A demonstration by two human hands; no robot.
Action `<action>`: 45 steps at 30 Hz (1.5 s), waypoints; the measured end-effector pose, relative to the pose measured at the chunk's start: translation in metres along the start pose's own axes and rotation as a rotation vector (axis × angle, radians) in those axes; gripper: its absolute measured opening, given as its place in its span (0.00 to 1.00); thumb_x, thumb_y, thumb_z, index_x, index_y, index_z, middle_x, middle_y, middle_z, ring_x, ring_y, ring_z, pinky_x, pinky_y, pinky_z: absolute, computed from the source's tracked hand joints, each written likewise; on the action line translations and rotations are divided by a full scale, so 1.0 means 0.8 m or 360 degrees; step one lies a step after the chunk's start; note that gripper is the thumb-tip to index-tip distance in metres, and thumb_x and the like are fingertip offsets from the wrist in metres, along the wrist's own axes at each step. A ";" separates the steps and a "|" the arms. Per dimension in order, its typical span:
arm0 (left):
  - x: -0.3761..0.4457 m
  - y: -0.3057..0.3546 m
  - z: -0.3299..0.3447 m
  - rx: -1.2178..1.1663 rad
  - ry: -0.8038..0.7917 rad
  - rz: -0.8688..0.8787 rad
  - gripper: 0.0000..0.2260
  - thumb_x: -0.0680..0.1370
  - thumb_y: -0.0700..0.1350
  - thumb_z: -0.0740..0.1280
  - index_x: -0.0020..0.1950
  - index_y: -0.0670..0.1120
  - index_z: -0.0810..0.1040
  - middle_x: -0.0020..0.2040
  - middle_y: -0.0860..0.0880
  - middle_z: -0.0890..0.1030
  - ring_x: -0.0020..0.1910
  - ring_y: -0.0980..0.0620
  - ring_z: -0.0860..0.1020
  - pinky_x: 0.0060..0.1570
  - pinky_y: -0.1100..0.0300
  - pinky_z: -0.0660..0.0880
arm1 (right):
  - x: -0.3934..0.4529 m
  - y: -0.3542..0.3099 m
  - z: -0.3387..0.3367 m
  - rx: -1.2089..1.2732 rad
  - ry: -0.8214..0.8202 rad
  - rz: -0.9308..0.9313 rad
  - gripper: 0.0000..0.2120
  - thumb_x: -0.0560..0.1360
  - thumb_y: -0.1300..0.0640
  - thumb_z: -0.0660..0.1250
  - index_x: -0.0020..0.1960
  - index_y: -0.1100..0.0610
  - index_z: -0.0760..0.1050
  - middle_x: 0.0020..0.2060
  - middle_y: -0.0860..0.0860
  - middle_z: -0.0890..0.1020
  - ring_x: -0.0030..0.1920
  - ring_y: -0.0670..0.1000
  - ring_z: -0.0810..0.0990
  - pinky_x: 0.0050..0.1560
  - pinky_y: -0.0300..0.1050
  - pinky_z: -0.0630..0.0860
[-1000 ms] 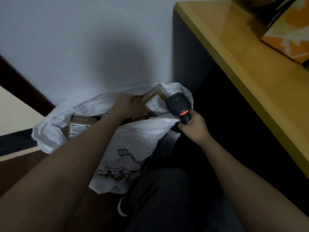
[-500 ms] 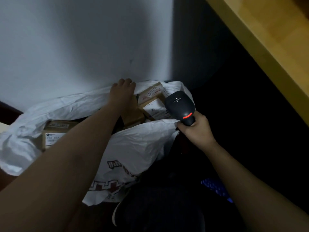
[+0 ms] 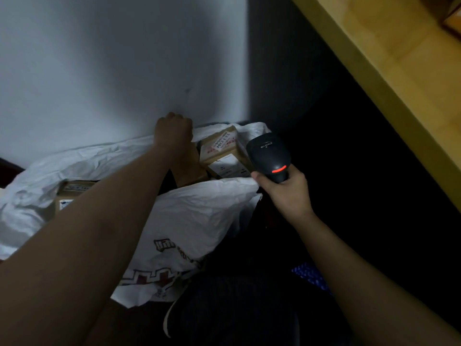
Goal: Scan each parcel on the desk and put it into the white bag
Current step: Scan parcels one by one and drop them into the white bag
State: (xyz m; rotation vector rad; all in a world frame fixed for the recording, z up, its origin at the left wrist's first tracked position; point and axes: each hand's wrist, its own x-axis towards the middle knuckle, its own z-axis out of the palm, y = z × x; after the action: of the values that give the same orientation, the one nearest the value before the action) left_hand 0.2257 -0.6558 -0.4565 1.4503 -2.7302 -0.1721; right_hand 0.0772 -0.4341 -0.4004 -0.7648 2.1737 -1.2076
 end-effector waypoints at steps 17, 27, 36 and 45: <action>-0.075 -0.031 -0.141 -0.0858 0.0468 -0.0220 0.09 0.80 0.43 0.63 0.55 0.41 0.79 0.54 0.41 0.81 0.52 0.41 0.78 0.47 0.54 0.71 | -0.072 -0.086 -0.016 -0.0401 0.0155 -0.0372 0.13 0.69 0.68 0.67 0.53 0.59 0.77 0.44 0.58 0.83 0.48 0.59 0.80 0.41 0.41 0.67; -0.073 -0.050 -0.240 -0.0889 0.0834 -0.0444 0.08 0.80 0.42 0.61 0.52 0.40 0.78 0.52 0.41 0.80 0.50 0.42 0.78 0.46 0.54 0.70 | -0.094 -0.127 -0.045 -0.0534 0.0176 -0.0725 0.12 0.70 0.70 0.66 0.52 0.61 0.76 0.45 0.56 0.81 0.48 0.58 0.79 0.40 0.46 0.68; -0.082 -0.053 -0.200 -0.0757 0.0673 -0.0616 0.10 0.81 0.45 0.60 0.55 0.43 0.78 0.55 0.43 0.80 0.53 0.42 0.77 0.46 0.52 0.72 | -0.095 -0.095 -0.045 -0.0595 0.0170 -0.0548 0.13 0.70 0.70 0.64 0.54 0.63 0.75 0.47 0.60 0.81 0.49 0.63 0.79 0.43 0.51 0.73; -0.049 -0.051 -0.237 -0.0564 0.0903 -0.0643 0.11 0.81 0.46 0.59 0.55 0.44 0.80 0.54 0.42 0.80 0.58 0.40 0.72 0.52 0.49 0.70 | -0.077 -0.153 -0.052 -0.0554 0.0231 -0.0893 0.10 0.71 0.69 0.66 0.50 0.60 0.74 0.44 0.53 0.78 0.44 0.53 0.75 0.38 0.48 0.68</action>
State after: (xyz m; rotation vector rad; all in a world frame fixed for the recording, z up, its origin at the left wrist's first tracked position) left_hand 0.2991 -0.6604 -0.2724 1.6129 -1.8454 -0.2050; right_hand 0.1186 -0.4217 -0.2640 -1.5565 2.4065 -1.1705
